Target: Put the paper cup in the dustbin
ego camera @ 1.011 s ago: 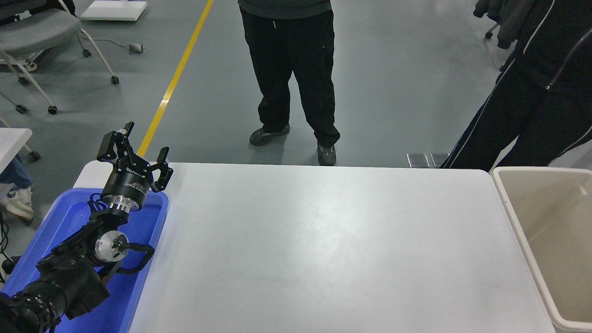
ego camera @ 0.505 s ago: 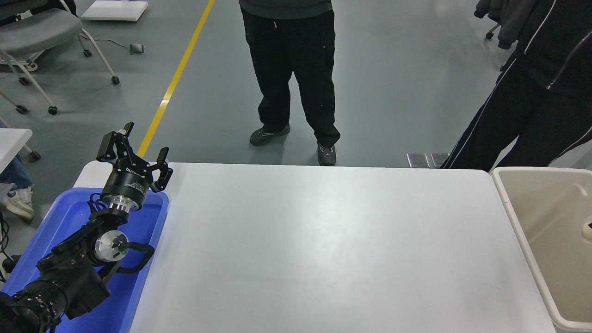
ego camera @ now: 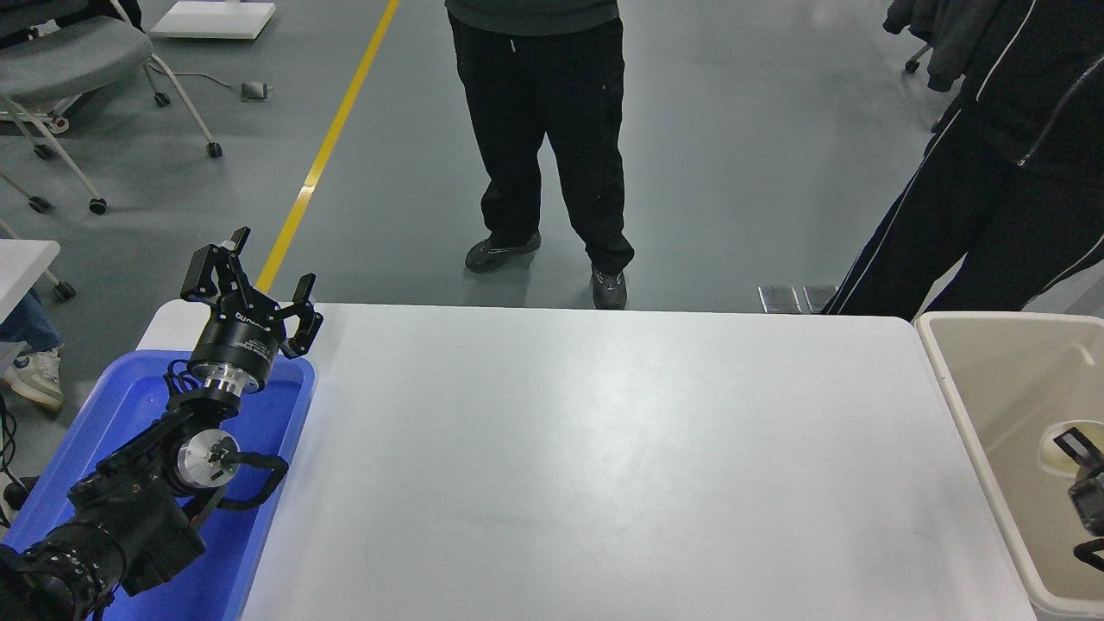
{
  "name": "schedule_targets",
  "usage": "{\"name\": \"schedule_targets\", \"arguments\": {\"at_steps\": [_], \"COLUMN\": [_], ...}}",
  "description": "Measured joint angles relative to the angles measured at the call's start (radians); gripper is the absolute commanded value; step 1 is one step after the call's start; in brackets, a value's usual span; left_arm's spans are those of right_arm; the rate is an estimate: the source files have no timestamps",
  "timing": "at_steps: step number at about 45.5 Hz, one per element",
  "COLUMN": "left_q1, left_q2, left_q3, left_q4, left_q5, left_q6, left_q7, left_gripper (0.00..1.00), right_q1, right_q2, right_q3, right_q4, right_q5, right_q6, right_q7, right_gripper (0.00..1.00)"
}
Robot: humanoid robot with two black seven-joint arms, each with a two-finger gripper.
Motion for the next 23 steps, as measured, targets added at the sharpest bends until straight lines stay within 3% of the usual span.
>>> {"name": "schedule_targets", "arguments": {"at_steps": [5,9,11,14,23], "left_q1": [0.000,0.000,0.000,0.000,0.000], "left_q2": [0.000,0.000,0.000,0.000,0.000], "left_q3": [0.000,0.000,0.000,0.000,0.000], "left_q4": [0.000,0.000,0.000,0.000,0.000], "left_q5": [0.000,0.000,0.000,0.000,0.000], "left_q6": [0.000,0.000,0.000,0.000,0.000], "left_q7": [0.000,0.000,0.000,0.000,0.000], "left_gripper": [1.00,1.00,1.00,1.00,1.00], "right_q1": [-0.006,-0.009,-0.010,-0.010,-0.001], "right_q2": [0.002,0.003,0.003,0.004,0.004], "right_q3": [0.000,-0.001,-0.001,-0.001,0.001], "right_q4": [0.000,0.002,0.002,0.003,0.007], "right_q5": [0.001,0.002,0.002,0.002,0.002], "right_q6": [-0.023,-0.047,-0.061,-0.078,-0.106], "right_q7": [0.000,0.001,0.002,0.003,0.005], "right_gripper": [0.43,0.79,0.89,0.97,0.97]}}
